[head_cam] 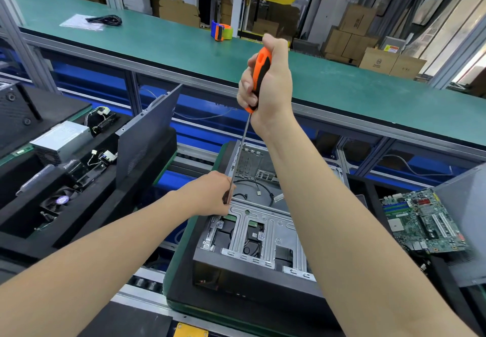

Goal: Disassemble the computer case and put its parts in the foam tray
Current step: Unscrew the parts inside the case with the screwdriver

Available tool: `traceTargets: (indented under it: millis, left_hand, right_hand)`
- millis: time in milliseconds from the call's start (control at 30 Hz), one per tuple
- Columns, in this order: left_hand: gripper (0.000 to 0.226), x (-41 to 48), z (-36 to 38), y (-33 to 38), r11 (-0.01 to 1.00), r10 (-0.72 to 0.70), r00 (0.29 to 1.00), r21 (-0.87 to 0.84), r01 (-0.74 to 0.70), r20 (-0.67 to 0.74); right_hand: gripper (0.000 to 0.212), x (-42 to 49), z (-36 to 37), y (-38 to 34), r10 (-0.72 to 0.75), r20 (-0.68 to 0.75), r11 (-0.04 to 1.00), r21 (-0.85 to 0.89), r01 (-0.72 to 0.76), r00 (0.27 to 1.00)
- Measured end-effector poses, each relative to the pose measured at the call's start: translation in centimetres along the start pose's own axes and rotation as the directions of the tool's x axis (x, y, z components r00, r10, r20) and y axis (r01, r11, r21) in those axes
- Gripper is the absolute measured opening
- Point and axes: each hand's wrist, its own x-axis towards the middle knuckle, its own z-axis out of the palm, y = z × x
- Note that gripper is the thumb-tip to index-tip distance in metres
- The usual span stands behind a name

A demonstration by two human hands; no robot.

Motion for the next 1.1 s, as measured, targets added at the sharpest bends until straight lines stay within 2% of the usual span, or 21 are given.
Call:
traceTargets:
  millis: [100, 233, 300, 433, 700, 767, 833, 900, 933, 1000, 1100]
  left_hand:
    - [0.017, -0.2, 0.2, 0.0, 0.999, -0.023, 1.000, -0.032, 0.023, -0.002]
    - [0.022, -0.3, 0.1, 0.1, 0.998, -0.020, 1.000, -0.053, 0.020, -0.003]
    - [0.024, -0.3, 0.1, 0.1, 0.999, -0.021, 1.000, -0.049, 0.020, -0.006]
    - [0.027, -0.3, 0.1, 0.2, 0.999, -0.003, 1.000, -0.047, 0.002, -0.016]
    - [0.020, -0.3, 0.7, -0.2, 0.998, -0.005, 0.999, -0.066, 0.003, -0.037]
    - [0.021, -0.3, 0.7, -0.1, 0.997, -0.007, 0.999, -0.073, 0.005, -0.035]
    - [0.020, -0.3, 0.7, 0.1, 0.997, -0.009, 0.999, -0.073, 0.006, -0.039]
    - [0.013, -0.3, 0.7, 0.1, 0.997, -0.016, 0.999, -0.072, 0.013, -0.046]
    - [0.010, -0.3, 0.7, 0.1, 0.997, -0.019, 0.999, -0.069, 0.016, -0.046]
    - [0.008, -0.3, 0.7, 0.2, 0.999, -0.022, 0.999, -0.049, 0.020, -0.038]
    - [0.009, -0.2, 0.7, 0.2, 0.999, -0.015, 0.999, -0.033, 0.014, -0.043]
  right_hand:
    - [0.050, 0.4, -0.3, -0.4, 0.005, 0.038, 0.999, -0.053, -0.003, 0.999]
    - [0.050, 1.1, -0.4, -1.4, 0.094, 0.042, 0.987, -0.135, -0.087, 0.995]
    - [0.046, 1.1, -0.3, -1.5, 0.118, 0.040, 0.987, -0.114, -0.113, 0.992]
    - [0.047, 0.6, 0.3, -0.7, 0.077, 0.039, 0.997, -0.011, -0.077, 0.996]
    - [0.057, 0.1, 0.4, -0.6, 0.054, 0.132, 0.998, 0.012, -0.056, 0.990]
    - [0.058, -0.3, 0.6, -0.7, 0.017, 0.076, 1.000, -0.005, -0.016, 0.997]
    - [0.055, -1.0, 1.0, -0.5, -0.115, -0.040, 0.989, -0.102, 0.111, 0.993]
    - [0.050, -1.7, 1.5, 0.0, -0.279, -0.192, 0.924, -0.322, 0.208, 0.941]
    - [0.050, -2.0, 1.8, 0.3, -0.330, -0.264, 0.883, -0.426, 0.198, 0.906]
    - [0.050, -2.2, 2.2, 0.7, -0.315, -0.392, 0.880, -0.462, 0.110, 0.864]
    - [0.046, -2.0, 2.2, 0.2, -0.219, -0.462, 0.942, -0.328, 0.064, 0.859]
